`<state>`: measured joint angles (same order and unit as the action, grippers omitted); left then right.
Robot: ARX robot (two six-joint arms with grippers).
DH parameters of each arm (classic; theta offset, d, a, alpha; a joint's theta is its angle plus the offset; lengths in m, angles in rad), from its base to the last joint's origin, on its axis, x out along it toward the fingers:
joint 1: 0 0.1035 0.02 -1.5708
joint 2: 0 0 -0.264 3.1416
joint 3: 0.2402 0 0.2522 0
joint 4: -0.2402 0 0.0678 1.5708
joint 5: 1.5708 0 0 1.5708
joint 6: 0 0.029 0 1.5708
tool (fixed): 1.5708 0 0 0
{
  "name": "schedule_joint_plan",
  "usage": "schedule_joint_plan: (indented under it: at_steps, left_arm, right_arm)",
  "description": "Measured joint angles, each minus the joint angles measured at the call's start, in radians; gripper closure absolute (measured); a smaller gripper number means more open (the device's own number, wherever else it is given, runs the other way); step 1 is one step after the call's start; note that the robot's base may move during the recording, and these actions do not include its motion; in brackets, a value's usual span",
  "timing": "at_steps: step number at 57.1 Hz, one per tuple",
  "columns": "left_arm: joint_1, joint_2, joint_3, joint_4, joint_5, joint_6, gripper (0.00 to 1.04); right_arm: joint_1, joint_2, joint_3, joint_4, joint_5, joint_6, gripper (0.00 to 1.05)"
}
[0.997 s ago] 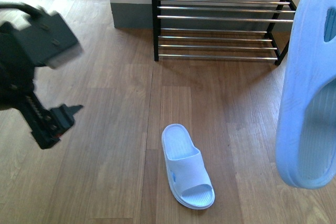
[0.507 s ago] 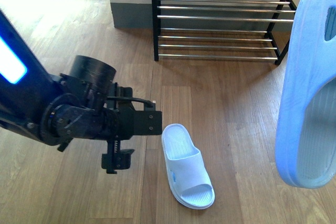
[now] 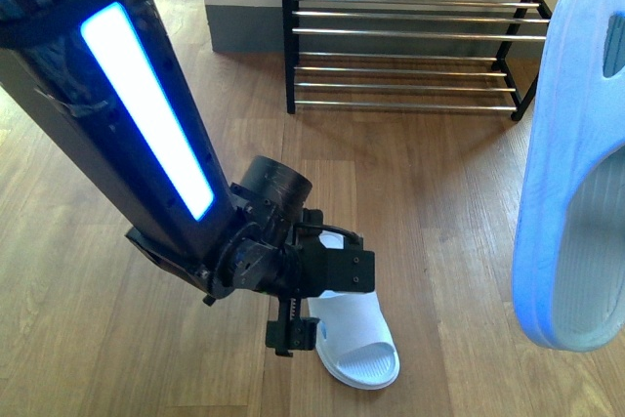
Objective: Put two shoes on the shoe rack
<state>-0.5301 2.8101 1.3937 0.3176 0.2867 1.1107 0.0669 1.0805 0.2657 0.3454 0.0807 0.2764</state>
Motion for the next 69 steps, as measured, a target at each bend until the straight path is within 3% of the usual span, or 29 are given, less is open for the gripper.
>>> schedule_joint_plan:
  at_steps: [37,69]
  left_arm:
    - [-0.050,0.117,0.090,-0.063,0.006,-0.132,0.11]
    - [-0.038,0.126,0.101,-0.044,-0.027,-0.164,0.81]
  right_arm:
    - [0.000,0.000,0.000,0.000,0.000,0.000,1.03]
    - [0.000,0.000,0.000,0.000,0.000,0.000,1.03]
